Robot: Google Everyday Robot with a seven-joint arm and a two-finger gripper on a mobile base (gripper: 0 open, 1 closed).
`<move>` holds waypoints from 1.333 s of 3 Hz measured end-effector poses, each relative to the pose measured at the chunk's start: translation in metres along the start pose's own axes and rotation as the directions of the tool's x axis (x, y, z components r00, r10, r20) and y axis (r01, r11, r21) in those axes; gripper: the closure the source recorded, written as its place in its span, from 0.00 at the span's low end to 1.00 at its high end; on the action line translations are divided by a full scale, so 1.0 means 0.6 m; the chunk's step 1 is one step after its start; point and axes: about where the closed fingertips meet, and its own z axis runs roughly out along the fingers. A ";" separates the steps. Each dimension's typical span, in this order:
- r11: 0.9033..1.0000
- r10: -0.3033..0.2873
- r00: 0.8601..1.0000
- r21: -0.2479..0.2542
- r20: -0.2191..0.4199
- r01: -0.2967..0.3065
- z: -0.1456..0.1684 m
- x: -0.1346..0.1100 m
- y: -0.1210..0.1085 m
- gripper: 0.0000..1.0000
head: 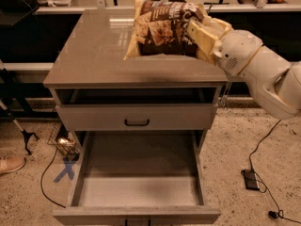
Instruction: Pick brown chip bag from middle drawer and place on counter
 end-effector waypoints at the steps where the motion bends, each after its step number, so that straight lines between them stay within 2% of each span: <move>1: 0.999 -0.014 0.999 -0.034 -0.039 0.013 0.020 0.016 -0.001 1.00; 2: 0.992 -0.042 0.991 -0.122 -0.129 0.026 0.069 0.059 -0.004 1.00; 3: 0.981 -0.064 0.975 -0.193 -0.215 0.022 0.113 0.109 -0.014 1.00; 4: 0.973 -0.080 0.955 -0.232 -0.285 0.012 0.164 0.166 -0.032 0.97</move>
Offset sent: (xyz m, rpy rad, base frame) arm 0.0746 0.0534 -0.0484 -0.2856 0.1038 0.1659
